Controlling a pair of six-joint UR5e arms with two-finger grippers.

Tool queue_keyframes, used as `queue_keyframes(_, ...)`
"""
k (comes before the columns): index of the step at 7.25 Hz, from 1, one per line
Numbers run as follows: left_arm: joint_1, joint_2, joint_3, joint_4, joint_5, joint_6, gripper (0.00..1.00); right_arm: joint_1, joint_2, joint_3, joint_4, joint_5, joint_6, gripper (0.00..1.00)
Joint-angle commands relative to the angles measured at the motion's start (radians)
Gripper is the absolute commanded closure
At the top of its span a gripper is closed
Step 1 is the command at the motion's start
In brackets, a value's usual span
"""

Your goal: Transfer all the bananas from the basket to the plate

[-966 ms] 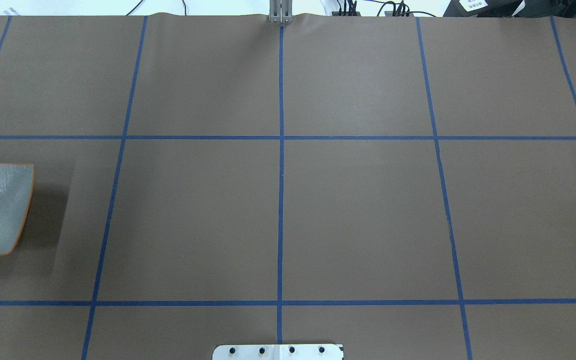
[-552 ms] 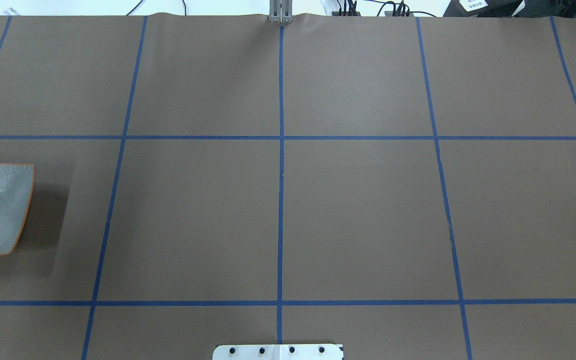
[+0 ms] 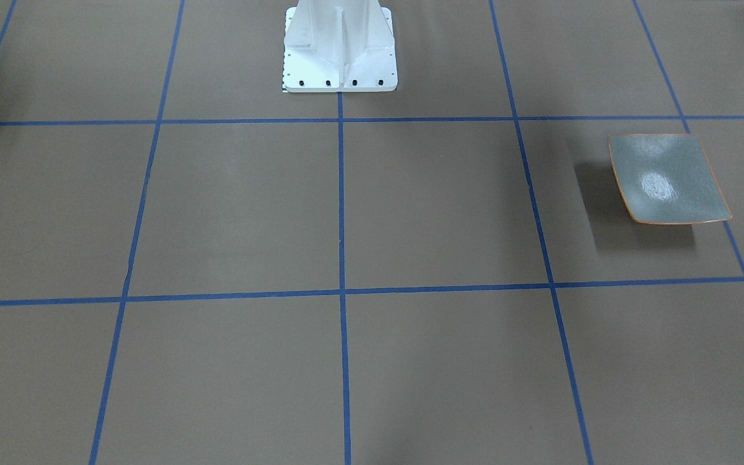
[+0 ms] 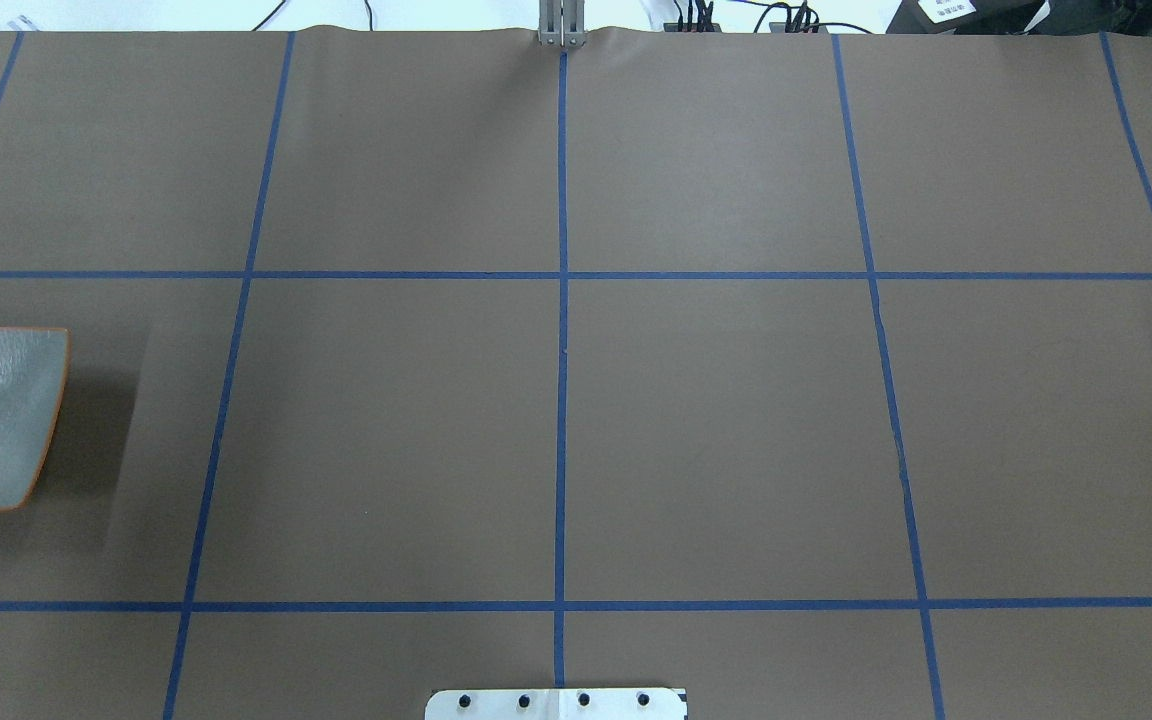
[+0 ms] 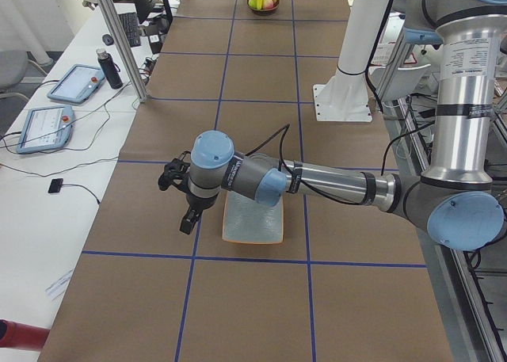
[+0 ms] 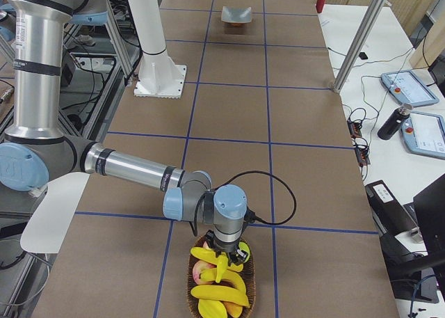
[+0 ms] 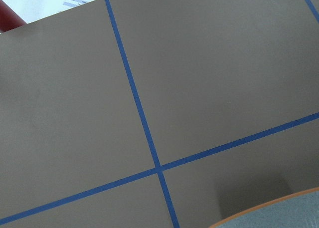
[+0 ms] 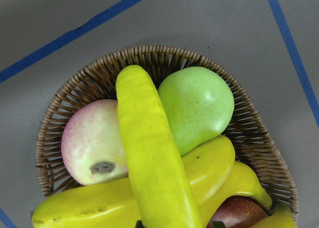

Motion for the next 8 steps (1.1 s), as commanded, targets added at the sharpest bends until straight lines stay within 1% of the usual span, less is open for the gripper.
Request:
queue_keyframes(1,0.000,0.000,0.000,0.001,0.000,0.000,0.00,0.003,0.011,0.020,-0.006,0.007,0.005,1.00)
queue_keyframes(2,0.000,0.000,-0.001,0.001,0.000,-0.002,0.00,0.015,0.018,0.030,-0.011,0.009,0.009,1.00)
queue_keyframes(3,0.000,0.000,0.000,0.001,0.000,-0.002,0.00,0.030,0.041,0.032,-0.043,0.015,0.012,1.00)
queue_keyframes(4,-0.001,0.000,-0.003,0.001,0.000,-0.003,0.00,0.056,0.081,0.047,-0.115,0.015,0.012,1.00)
queue_keyframes(5,-0.001,0.000,-0.003,0.001,0.000,-0.003,0.00,0.072,0.112,0.088,-0.196,0.015,0.028,1.00)
queue_keyframes(6,-0.001,0.000,-0.003,0.001,0.000,-0.003,0.00,0.076,0.143,0.148,-0.279,0.015,0.087,1.00)
queue_keyframes(7,-0.001,0.000,-0.004,0.001,0.000,-0.003,0.00,0.076,0.156,0.191,-0.316,0.029,0.174,1.00)
queue_keyframes(8,-0.001,0.000,-0.003,0.001,-0.002,-0.003,0.00,0.076,0.164,0.207,-0.312,0.091,0.266,1.00)
